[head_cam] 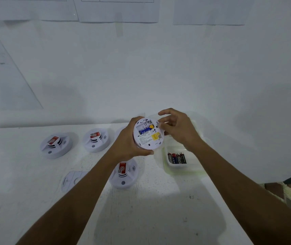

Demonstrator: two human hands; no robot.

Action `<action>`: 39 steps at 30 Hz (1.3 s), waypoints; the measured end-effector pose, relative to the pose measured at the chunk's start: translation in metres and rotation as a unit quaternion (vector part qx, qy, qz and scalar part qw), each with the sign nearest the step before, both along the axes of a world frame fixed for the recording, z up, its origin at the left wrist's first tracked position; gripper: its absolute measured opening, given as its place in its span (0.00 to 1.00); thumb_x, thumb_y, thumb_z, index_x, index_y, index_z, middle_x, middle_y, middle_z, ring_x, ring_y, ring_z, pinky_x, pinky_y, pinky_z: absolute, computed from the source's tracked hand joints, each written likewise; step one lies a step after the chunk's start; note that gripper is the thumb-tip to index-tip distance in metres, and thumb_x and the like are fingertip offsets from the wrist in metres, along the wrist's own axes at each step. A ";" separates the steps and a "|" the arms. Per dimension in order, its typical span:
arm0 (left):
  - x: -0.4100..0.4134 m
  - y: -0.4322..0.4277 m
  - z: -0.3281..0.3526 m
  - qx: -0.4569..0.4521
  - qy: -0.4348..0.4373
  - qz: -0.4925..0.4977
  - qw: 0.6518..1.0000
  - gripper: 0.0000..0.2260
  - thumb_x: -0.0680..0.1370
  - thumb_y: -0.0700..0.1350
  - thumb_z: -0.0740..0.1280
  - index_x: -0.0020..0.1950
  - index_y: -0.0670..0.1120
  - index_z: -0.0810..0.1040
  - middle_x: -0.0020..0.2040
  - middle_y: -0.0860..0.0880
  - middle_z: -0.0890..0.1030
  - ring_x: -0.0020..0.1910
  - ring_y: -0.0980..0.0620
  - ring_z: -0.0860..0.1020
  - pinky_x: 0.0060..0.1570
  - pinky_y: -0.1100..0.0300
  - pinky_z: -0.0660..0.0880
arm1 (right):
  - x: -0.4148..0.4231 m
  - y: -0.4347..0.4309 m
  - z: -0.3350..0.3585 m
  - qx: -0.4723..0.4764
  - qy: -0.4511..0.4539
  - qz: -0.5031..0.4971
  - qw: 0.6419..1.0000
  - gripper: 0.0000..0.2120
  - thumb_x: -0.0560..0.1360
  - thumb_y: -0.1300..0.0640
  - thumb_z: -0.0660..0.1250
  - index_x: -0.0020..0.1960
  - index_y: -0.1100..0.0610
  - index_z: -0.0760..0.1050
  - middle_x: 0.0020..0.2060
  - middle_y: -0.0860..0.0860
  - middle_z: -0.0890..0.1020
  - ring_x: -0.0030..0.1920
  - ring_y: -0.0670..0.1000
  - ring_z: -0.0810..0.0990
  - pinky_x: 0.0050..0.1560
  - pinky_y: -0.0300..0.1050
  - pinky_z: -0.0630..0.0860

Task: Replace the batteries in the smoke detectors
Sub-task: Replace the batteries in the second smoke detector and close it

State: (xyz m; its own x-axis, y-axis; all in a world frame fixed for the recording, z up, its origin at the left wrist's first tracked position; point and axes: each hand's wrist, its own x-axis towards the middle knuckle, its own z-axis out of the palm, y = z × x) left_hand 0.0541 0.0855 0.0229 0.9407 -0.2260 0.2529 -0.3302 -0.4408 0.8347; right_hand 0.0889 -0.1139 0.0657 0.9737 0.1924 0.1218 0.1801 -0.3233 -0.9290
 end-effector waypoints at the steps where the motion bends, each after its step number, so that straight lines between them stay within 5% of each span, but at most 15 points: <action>1: -0.001 0.000 0.001 0.002 -0.003 -0.001 1.000 0.42 0.59 0.49 0.83 0.68 0.54 0.65 0.60 0.62 0.75 0.60 0.62 0.75 0.58 0.67 0.73 | 0.006 -0.004 0.002 -0.005 -0.004 -0.017 1.000 0.10 0.75 0.64 0.70 0.56 0.56 0.79 0.43 0.52 0.85 0.41 0.49 0.85 0.40 0.45 0.83; 5: -0.004 0.005 0.001 0.001 -0.005 0.002 1.000 0.43 0.59 0.48 0.83 0.68 0.54 0.66 0.61 0.60 0.76 0.61 0.59 0.75 0.61 0.60 0.74 | 0.045 -0.026 -0.004 -0.196 -0.062 -0.052 0.977 0.05 0.74 0.59 0.71 0.49 0.54 0.81 0.37 0.47 0.83 0.39 0.50 0.83 0.41 0.44 0.81; 9: -0.005 0.008 -0.001 0.009 -0.002 0.006 1.000 0.42 0.58 0.51 0.82 0.67 0.55 0.65 0.61 0.58 0.76 0.61 0.58 0.75 0.61 0.58 0.75 | 0.070 -0.026 -0.018 -0.386 -0.005 -0.013 0.922 0.08 0.66 0.55 0.76 0.40 0.46 0.79 0.40 0.47 0.83 0.43 0.51 0.82 0.48 0.46 0.79; 13: -0.002 0.010 -0.003 0.013 0.003 0.011 1.000 0.41 0.58 0.53 0.81 0.66 0.59 0.64 0.61 0.61 0.75 0.60 0.60 0.74 0.61 0.62 0.74 | 0.082 -0.014 -0.029 -0.433 -0.004 -0.004 0.902 0.11 0.64 0.51 0.79 0.38 0.46 0.77 0.45 0.48 0.82 0.42 0.51 0.80 0.44 0.43 0.77; 21: 0.002 0.009 -0.009 0.005 -0.002 0.012 1.000 0.40 0.59 0.48 0.83 0.63 0.63 0.64 0.59 0.63 0.75 0.60 0.63 0.74 0.58 0.69 0.72 | 0.089 -0.017 -0.033 -0.360 0.039 -0.013 0.932 0.12 0.64 0.56 0.80 0.45 0.53 0.82 0.50 0.48 0.80 0.40 0.48 0.79 0.41 0.39 0.71; 27: 0.005 0.007 -0.009 -0.011 -0.004 0.005 1.000 0.41 0.59 0.48 0.82 0.66 0.57 0.66 0.60 0.60 0.76 0.61 0.59 0.74 0.58 0.68 0.73 | 0.071 -0.027 -0.006 -0.130 0.039 -0.018 0.991 0.11 0.72 0.61 0.73 0.53 0.52 0.84 0.39 0.52 0.81 0.31 0.44 0.74 0.33 0.39 0.70; 32: 0.007 -0.001 -0.008 -0.014 -0.002 0.003 1.000 0.42 0.59 0.50 0.82 0.68 0.54 0.66 0.61 0.58 0.76 0.61 0.58 0.74 0.59 0.66 0.74 | 0.036 -0.016 0.017 0.027 -0.024 -0.006 0.999 0.08 0.73 0.64 0.71 0.49 0.54 0.84 0.41 0.54 0.84 0.38 0.50 0.79 0.40 0.47 0.74; 36: 0.004 -0.007 -0.003 -0.002 -0.007 0.004 1.000 0.42 0.59 0.51 0.81 0.68 0.55 0.64 0.61 0.55 0.76 0.60 0.57 0.76 0.58 0.67 0.74 | 0.005 0.002 0.028 0.012 -0.057 0.036 0.998 0.07 0.73 0.65 0.72 0.49 0.56 0.83 0.38 0.52 0.85 0.38 0.47 0.84 0.36 0.36 0.76; 39: 0.001 -0.008 -0.002 0.006 -0.012 0.001 1.000 0.42 0.59 0.51 0.82 0.68 0.55 0.64 0.60 0.59 0.76 0.58 0.62 0.76 0.54 0.73 0.72 | -0.010 0.014 0.024 -0.045 -0.100 0.046 0.993 0.07 0.72 0.64 0.73 0.47 0.54 0.83 0.35 0.46 0.84 0.38 0.46 0.85 0.39 0.40 0.81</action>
